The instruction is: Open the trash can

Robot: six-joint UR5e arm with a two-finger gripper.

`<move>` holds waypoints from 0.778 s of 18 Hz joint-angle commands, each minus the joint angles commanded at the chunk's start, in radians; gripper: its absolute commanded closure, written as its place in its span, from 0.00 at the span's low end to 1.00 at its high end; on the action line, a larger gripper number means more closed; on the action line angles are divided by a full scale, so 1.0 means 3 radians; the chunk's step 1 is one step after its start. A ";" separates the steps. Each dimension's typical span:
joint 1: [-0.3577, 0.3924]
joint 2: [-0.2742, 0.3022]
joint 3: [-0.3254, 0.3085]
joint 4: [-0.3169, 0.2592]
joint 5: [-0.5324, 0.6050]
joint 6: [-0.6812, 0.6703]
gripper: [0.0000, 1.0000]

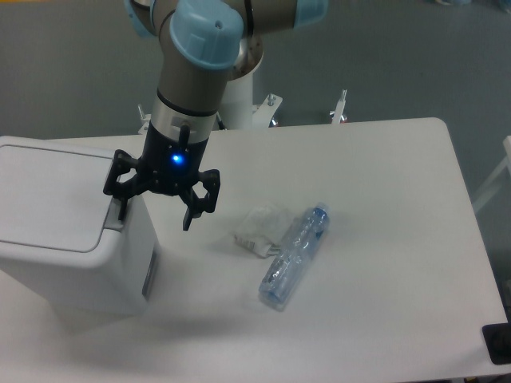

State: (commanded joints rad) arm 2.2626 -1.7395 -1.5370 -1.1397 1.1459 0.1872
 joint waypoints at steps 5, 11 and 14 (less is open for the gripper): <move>0.0000 0.0010 -0.0005 0.0005 0.0000 -0.0005 0.00; 0.0015 0.0051 0.0102 0.0010 0.0000 0.0015 0.00; 0.0198 0.0051 0.0123 0.0010 0.0010 0.0071 0.00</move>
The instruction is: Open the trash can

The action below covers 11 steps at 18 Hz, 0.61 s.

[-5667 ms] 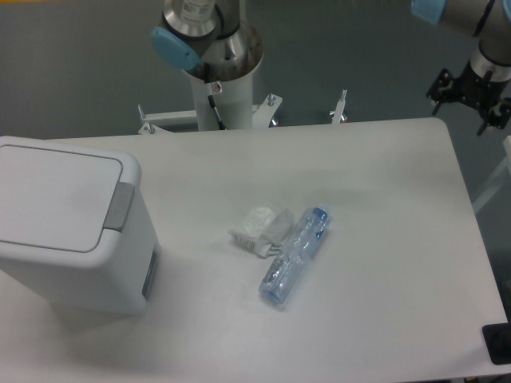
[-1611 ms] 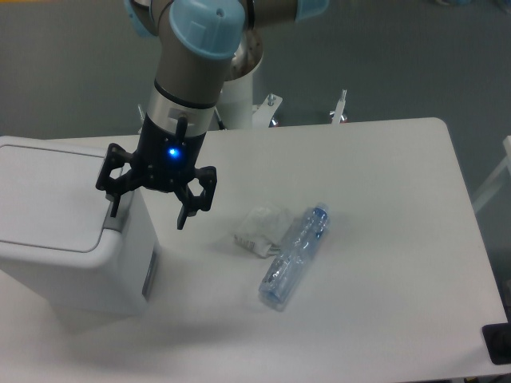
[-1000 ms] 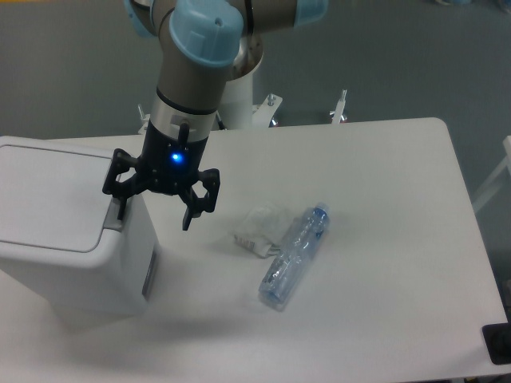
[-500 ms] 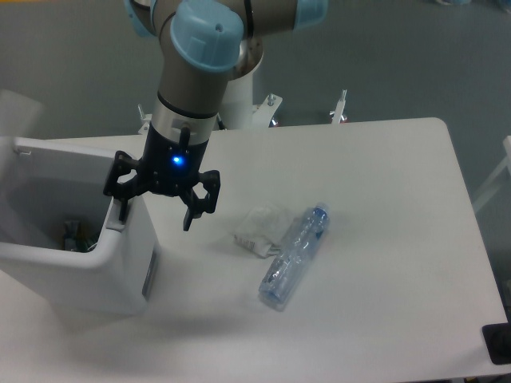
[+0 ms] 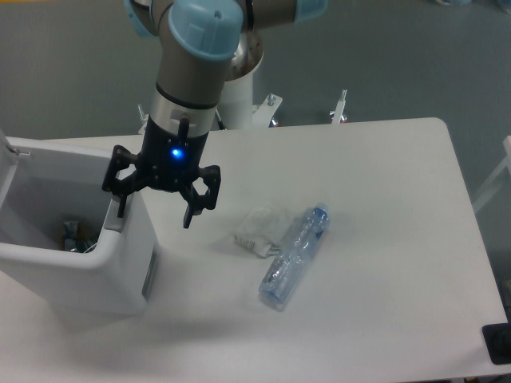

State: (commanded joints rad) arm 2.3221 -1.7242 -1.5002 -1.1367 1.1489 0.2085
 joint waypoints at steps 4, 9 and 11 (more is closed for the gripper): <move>0.0394 -0.0010 -0.0025 0.0000 0.0372 0.0566 0.00; 0.0808 -0.0194 -0.0077 0.0005 0.0950 0.1430 0.00; 0.1002 -0.0271 -0.0077 0.0000 0.0961 0.1829 0.00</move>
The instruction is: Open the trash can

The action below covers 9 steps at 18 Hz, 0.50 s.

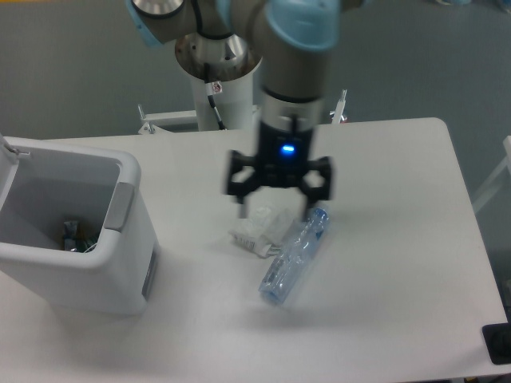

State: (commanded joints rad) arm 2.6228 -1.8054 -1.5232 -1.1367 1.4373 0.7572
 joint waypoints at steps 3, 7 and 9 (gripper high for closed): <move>0.0195 -0.0097 0.0000 0.0005 0.0015 0.0649 0.00; 0.0308 -0.0189 -0.0046 0.0005 0.0102 0.1677 0.00; 0.0303 -0.0246 -0.0046 0.0010 0.0138 0.1842 0.00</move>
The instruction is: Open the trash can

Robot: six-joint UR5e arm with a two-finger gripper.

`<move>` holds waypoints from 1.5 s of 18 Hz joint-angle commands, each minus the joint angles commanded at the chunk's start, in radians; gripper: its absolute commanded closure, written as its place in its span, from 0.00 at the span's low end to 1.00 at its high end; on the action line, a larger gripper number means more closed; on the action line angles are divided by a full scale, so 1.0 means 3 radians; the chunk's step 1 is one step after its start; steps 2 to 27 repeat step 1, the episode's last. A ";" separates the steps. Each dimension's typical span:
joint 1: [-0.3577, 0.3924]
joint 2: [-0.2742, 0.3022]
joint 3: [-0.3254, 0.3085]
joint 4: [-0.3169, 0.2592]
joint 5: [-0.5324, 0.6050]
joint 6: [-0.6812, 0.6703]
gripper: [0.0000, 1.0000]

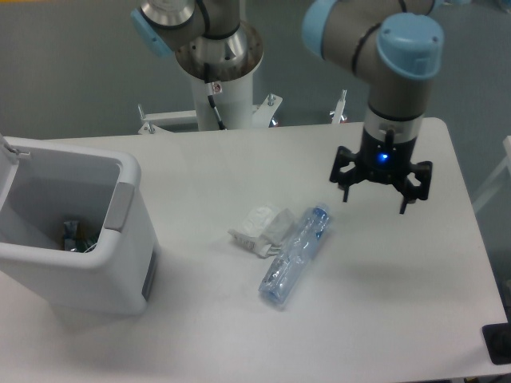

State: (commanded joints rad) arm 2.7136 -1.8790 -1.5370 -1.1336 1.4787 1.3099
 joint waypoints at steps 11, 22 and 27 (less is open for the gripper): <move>0.0005 -0.0010 -0.0005 0.0000 0.0000 0.0000 0.00; 0.0005 -0.0010 -0.0005 0.0000 0.0000 0.0000 0.00; 0.0005 -0.0010 -0.0005 0.0000 0.0000 0.0000 0.00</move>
